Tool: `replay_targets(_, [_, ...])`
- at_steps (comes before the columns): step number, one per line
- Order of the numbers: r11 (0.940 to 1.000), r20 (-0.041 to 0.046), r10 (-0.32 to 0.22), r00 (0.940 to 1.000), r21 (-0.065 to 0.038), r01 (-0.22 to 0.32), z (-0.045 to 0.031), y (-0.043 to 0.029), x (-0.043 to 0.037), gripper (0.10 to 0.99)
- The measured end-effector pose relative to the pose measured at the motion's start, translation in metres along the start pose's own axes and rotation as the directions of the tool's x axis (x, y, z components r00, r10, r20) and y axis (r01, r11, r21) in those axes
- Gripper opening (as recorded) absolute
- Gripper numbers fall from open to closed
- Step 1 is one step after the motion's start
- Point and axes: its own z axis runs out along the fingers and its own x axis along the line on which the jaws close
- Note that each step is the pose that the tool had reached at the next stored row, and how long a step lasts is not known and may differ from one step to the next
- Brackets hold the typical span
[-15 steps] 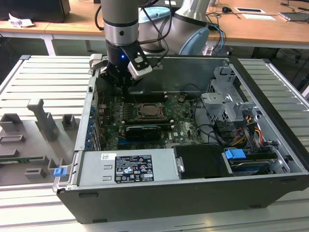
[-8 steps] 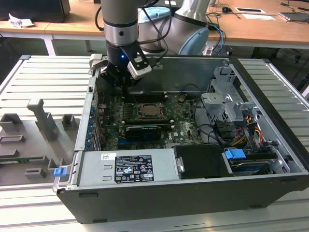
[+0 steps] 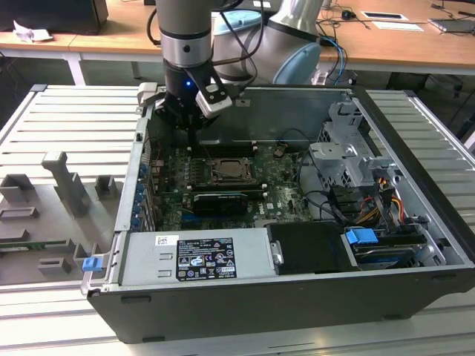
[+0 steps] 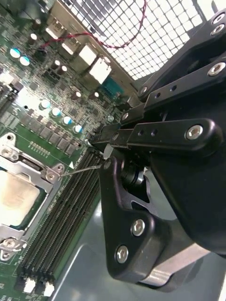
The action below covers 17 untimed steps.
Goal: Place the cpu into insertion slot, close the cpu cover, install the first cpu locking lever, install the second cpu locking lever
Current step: 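Install the first cpu locking lever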
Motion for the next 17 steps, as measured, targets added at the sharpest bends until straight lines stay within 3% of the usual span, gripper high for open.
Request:
replay_targets(5, [1.0, 0.0, 0.0, 1.0, 0.0, 0.0, 0.0005, 0.0016, -0.0017, 0.106])
replay_targets(17, [1.0, -0.0001, 0.0, 1.0, 0.0, 0.0, 0.0006, 0.0013, -0.0221, 0.106])
